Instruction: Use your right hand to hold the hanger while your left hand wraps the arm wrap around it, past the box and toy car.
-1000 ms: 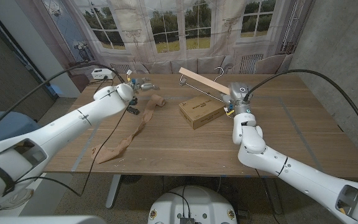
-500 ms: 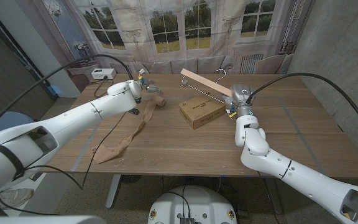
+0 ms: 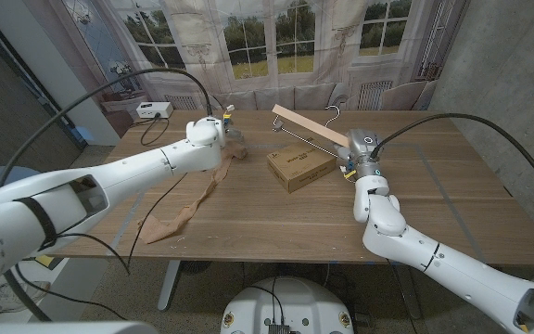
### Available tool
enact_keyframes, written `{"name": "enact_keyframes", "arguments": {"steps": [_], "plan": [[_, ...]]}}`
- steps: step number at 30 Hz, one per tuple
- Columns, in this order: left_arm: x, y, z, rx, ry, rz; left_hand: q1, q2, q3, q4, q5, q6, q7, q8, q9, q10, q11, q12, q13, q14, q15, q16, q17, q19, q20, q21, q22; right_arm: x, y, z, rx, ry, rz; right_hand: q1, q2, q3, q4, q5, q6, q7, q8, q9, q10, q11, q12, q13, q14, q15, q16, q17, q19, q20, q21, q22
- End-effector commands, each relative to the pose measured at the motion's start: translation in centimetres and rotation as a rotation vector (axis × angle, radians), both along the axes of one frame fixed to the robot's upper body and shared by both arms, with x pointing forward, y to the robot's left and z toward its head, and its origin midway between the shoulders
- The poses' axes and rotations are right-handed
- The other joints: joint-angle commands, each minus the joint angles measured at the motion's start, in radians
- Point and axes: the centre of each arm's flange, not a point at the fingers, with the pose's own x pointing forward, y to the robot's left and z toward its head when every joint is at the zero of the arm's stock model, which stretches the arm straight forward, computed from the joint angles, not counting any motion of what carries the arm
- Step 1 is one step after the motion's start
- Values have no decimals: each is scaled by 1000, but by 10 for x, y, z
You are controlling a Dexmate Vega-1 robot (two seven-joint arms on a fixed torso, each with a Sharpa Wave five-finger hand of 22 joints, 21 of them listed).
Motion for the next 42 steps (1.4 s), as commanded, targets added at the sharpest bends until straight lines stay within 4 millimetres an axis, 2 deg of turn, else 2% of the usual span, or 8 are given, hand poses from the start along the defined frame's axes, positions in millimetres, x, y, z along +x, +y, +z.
{"name": "enact_keyframes", "arguments": {"steps": [1,9,14,22,30,36,40,42], "plan": [[10,-27,1,165,39,84,1,-4,-2,0,10,8,-6,8,1,5,-9,3,1,7,-7,7,2,-11,5,-4,2,-1,-9,-6,12,0,2,17,75,2,4,-4,9,15,5,-1,-1,-1,7,3,11,-1,7,5,-9,-21,10,1],[14,-36,-7,235,42,116,39,-17,-16,-17,23,13,-6,7,1,32,-7,12,5,28,-30,9,1,37,-35,7,2,1,-11,-8,9,6,10,18,74,3,5,-6,8,12,9,-4,0,-2,9,2,12,-1,7,5,-10,-21,19,-6],[16,-41,-15,285,41,133,48,-21,-25,-17,29,17,-6,6,1,28,-11,10,6,14,-28,2,2,17,-7,-5,2,3,-13,-10,13,10,8,19,74,3,5,-7,7,13,11,-6,-2,0,10,2,12,-1,7,5,-11,-21,24,-9],[25,-43,-27,314,79,148,60,-21,-31,-19,34,2,-5,-1,1,24,-7,8,8,10,-35,0,4,21,5,-6,3,5,-15,-8,14,12,9,19,74,3,6,-8,7,13,15,-9,-3,-2,10,2,11,-1,7,5,-13,-21,30,-14],[30,-41,-35,346,81,182,82,-18,-34,-24,41,-18,-6,-8,1,24,-5,8,11,5,-39,-1,5,42,-6,-2,3,9,-15,-9,12,21,19,19,74,3,6,-9,3,13,19,-11,-3,-1,11,2,10,-1,6,5,-17,-23,38,-18],[38,-37,-42,337,73,184,67,10,-40,-1,38,-20,-6,-6,2,43,-11,17,17,23,-47,11,14,53,-10,-2,3,12,-16,-9,16,25,19,19,74,3,7,-10,3,13,22,-12,-3,-1,11,2,10,-1,7,5,-19,-23,43,-23],[44,-35,-45,305,75,170,79,25,-38,-1,35,-8,-5,1,3,62,-11,26,21,47,-49,19,15,75,-18,3,3,12,-18,-9,15,30,20,20,74,3,7,-11,2,13,24,-13,-2,0,11,2,9,-1,7,5,-22,-23,47,-24],[46,-35,-47,293,69,166,79,60,-31,11,29,3,-6,5,4,70,-10,31,24,49,-45,21,19,68,-15,-4,2,13,-19,-9,17,30,16,20,74,3,7,-11,1,14,25,-13,-1,-1,11,2,9,-1,6,5,-23,-24,49,-26]]}}
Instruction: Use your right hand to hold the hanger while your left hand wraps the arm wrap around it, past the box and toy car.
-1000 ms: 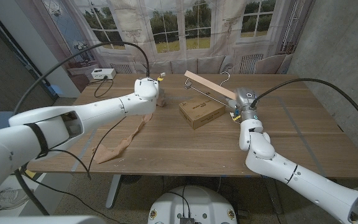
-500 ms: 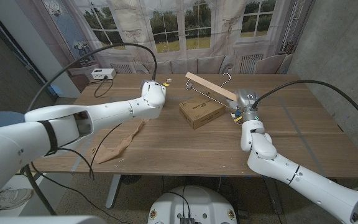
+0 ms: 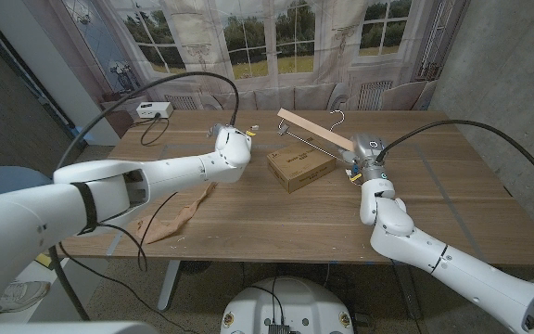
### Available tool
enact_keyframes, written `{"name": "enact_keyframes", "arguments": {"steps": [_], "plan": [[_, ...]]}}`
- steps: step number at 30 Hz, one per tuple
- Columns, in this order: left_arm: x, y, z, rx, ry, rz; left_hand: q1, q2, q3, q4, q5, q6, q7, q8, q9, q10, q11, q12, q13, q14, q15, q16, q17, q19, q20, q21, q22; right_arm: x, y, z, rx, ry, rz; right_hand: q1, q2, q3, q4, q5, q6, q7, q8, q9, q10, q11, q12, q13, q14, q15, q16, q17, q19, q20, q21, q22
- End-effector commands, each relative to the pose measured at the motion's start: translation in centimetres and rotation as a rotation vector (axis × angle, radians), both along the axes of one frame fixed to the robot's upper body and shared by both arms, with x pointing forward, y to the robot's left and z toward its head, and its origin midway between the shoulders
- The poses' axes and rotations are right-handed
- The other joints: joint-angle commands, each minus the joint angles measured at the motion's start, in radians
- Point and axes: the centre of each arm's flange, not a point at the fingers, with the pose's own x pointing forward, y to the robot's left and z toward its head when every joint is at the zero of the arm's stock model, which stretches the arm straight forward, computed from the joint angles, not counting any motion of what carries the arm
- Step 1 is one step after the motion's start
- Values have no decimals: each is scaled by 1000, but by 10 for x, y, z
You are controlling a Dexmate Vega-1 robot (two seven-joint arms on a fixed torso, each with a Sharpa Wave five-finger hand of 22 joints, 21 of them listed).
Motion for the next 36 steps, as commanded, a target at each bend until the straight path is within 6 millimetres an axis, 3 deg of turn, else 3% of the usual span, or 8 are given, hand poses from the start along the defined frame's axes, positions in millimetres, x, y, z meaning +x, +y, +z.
{"name": "enact_keyframes", "arguments": {"steps": [1,9,12,16,21,26,32,36], "plan": [[16,5,-15,-44,-2,-3,4,56,12,20,-9,20,-2,10,4,16,10,10,8,12,11,7,8,-6,8,-6,1,4,-4,0,2,10,4,20,74,3,7,-4,7,11,8,-2,-1,-3,6,3,9,-1,7,5,-3,-30,9,-3],[27,4,-23,-128,-42,-68,71,227,78,18,-52,45,49,12,6,38,39,16,18,-9,41,-11,-11,-14,-13,-38,-13,6,-7,-1,8,16,-2,20,73,3,7,-5,8,11,11,-10,2,-2,7,3,9,-1,7,5,-5,-30,19,-11],[32,2,-25,-140,-47,-81,98,276,105,3,-83,92,79,24,7,105,-1,32,12,63,0,2,-22,33,-48,-36,-15,6,-9,-1,9,15,-2,21,73,3,7,-6,7,12,13,-10,1,-2,6,3,9,-1,7,5,-6,-31,21,-13],[38,-1,-27,-126,-28,-88,165,229,111,-46,-112,187,114,41,7,188,-50,33,-9,155,-55,-6,-32,186,-139,-7,-12,7,-10,-1,12,15,-5,21,72,3,7,-7,5,10,16,-10,1,-2,6,3,9,-1,7,5,-8,-31,25,-17],[45,-6,-33,-95,4,-71,274,191,93,-49,-110,226,103,36,5,226,-18,28,-13,237,-70,7,-24,343,-208,39,-3,8,-13,-1,14,15,-10,21,72,3,7,-7,7,12,18,-13,2,0,7,3,9,-1,7,5,-6,-30,28,-24],[52,-2,-39,-161,55,-68,435,206,82,-50,-108,410,96,76,4,294,12,50,9,331,-76,42,-4,471,-267,89,3,9,-14,-1,10,18,-7,21,72,3,7,-8,5,11,21,-13,2,-2,7,3,9,-1,7,5,-8,-30,32,-27],[53,1,-49,-152,27,-67,604,270,104,-43,-108,651,249,126,8,448,-2,107,41,528,-146,125,26,555,-336,150,10,10,-14,-2,9,20,-6,21,73,3,8,-9,4,12,22,-18,2,0,7,3,9,-1,7,5,-12,-30,40,-28],[45,3,-48,-155,-84,-99,705,288,95,-43,-114,823,289,182,41,604,-24,170,96,725,-192,258,130,616,-369,234,25,11,-13,-2,8,18,-7,21,73,3,8,-9,3,12,24,-19,2,-2,6,3,9,-1,7,5,-11,-30,42,-34]]}}
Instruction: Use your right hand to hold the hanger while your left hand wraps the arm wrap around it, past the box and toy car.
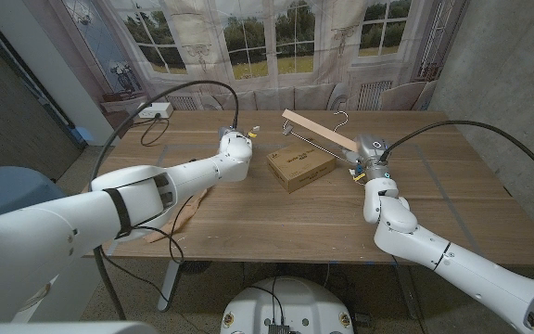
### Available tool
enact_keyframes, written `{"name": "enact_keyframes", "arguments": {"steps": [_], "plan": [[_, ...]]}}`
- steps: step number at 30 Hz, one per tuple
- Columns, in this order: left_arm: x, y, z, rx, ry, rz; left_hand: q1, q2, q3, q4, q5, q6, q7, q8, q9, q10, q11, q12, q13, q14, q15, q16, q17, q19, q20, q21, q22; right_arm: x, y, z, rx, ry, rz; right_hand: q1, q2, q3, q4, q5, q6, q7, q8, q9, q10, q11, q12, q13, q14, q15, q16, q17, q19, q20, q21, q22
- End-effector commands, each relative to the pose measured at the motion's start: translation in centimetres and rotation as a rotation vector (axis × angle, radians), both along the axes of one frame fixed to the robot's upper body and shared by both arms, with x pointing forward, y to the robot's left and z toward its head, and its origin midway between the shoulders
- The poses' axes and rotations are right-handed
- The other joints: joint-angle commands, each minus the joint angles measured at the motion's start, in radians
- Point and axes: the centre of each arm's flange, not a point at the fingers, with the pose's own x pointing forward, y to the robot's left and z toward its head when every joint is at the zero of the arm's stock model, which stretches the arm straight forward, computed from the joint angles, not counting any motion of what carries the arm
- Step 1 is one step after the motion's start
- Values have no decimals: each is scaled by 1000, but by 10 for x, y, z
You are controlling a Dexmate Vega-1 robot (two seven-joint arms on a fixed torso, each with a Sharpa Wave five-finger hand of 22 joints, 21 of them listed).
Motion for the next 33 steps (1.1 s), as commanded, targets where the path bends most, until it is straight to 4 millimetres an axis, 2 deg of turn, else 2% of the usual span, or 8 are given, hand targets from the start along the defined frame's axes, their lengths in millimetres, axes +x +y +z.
{"name": "enact_keyframes", "arguments": {"steps": [1,2,5,8,10,11,13,33], "plan": [[-5,7,-18,-30,-114,-23,257,155,-16,-3,-2,249,119,63,51,196,-30,75,91,386,-326,172,117,56,-78,92,22,2,0,0,-6,-1,4,21,73,3,8,-2,2,10,6,-1,2,0,9,3,9,-1,8,5,-9,-29,9,-4],[-7,7,-16,-27,-131,-25,292,145,-24,-8,-3,266,123,74,65,217,-20,96,112,406,-328,189,147,63,-84,117,28,2,1,1,-7,-4,3,21,73,3,8,-2,5,11,6,-4,3,0,9,3,9,-1,8,5,-9,-29,10,-5],[-12,8,-14,-24,-175,-33,368,130,-37,-10,1,306,126,100,96,247,-31,131,156,430,-329,214,206,68,-93,166,42,1,1,1,-9,-5,7,22,73,3,7,-3,2,11,7,-3,1,0,9,3,9,-1,8,5,-12,-29,14,-4],[-17,10,-13,-37,-209,-59,402,119,-49,-7,0,338,124,118,111,262,-24,152,185,442,-325,225,242,81,-100,203,49,1,2,1,-7,-4,6,22,73,3,7,-3,3,11,6,-8,2,1,9,3,9,-1,8,5,-14,-29,16,-5],[-20,10,-12,-39,-235,-80,417,113,-56,-3,0,358,124,122,108,277,-32,166,202,452,-318,229,260,84,-101,224,52,0,2,1,-7,-4,7,22,73,3,7,-3,1,10,9,-5,2,2,9,3,9,-1,8,5,-13,-30,17,-9],[-22,10,-12,-40,-251,-89,420,111,-58,-3,0,362,124,122,108,280,-29,169,206,455,-317,229,264,85,-101,229,52,0,2,0,-4,-6,3,23,73,3,7,-3,2,10,9,-7,2,1,9,3,8,-1,8,5,-13,-30,17,-9],[-27,10,-10,-48,-292,-114,431,105,-62,-2,0,372,126,122,104,284,-4,173,218,463,-311,231,275,91,-101,247,52,-1,2,0,-3,-7,4,23,73,3,7,-3,1,10,9,-9,0,1,8,3,8,-1,8,5,-15,-29,20,-8],[-87,6,21,-163,-637,-385,451,104,-77,7,-1,386,134,114,93,291,-3,185,262,485,-303,236,314,78,-103,300,57,-19,7,7,2,-75,11,27,77,8,7,-6,1,12,20,-18,6,4,10,3,9,-2,8,4,-20,-29,42,-26]]}}
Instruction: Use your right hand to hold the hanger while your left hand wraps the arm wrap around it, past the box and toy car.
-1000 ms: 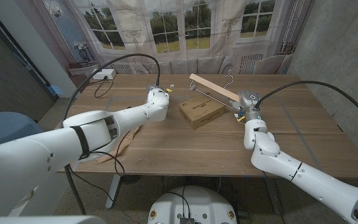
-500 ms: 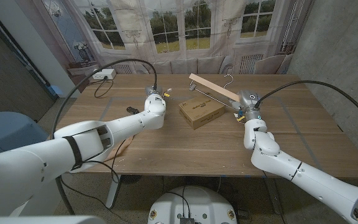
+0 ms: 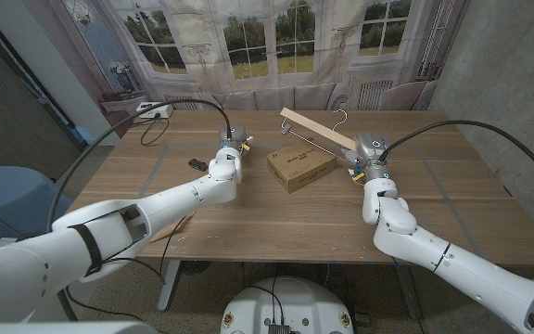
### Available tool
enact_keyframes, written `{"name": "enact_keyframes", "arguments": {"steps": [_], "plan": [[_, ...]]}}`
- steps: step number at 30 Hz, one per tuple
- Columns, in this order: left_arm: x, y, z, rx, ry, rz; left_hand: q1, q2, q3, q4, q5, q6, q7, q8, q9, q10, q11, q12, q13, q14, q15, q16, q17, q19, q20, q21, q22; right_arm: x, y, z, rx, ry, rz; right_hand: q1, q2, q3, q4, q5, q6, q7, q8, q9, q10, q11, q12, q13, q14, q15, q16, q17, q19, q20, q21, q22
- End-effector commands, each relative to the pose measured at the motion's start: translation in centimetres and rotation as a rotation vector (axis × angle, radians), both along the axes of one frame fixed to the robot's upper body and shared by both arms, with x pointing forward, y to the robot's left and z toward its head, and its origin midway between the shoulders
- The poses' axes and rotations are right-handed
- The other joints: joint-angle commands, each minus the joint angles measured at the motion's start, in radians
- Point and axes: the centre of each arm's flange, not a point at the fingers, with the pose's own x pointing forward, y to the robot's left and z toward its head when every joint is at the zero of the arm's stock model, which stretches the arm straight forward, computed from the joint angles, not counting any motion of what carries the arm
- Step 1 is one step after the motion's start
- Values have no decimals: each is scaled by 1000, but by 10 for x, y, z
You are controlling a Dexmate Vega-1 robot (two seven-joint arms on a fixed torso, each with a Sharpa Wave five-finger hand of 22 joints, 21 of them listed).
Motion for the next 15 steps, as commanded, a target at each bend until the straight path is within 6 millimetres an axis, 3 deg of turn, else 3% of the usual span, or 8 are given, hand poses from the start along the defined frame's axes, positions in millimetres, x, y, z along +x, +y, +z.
{"name": "enact_keyframes", "arguments": {"steps": [1,15], "plan": [[-42,-1,24,-38,-209,-137,231,223,-3,5,4,124,128,0,-1,80,48,7,213,415,-372,34,176,-10,-73,15,4,-11,1,4,5,-38,2,27,77,5,3,-2,5,10,8,-2,5,4,7,3,9,-2,3,4,-3,-35,13,3],[-97,-1,45,-94,-372,-288,245,218,-10,5,3,137,136,-5,-8,86,54,9,238,416,-367,32,199,-21,-73,50,6,-17,9,9,8,-79,-27,28,76,8,5,-6,-2,9,21,-1,3,1,6,3,9,-2,3,4,-12,-37,32,-12]]}}
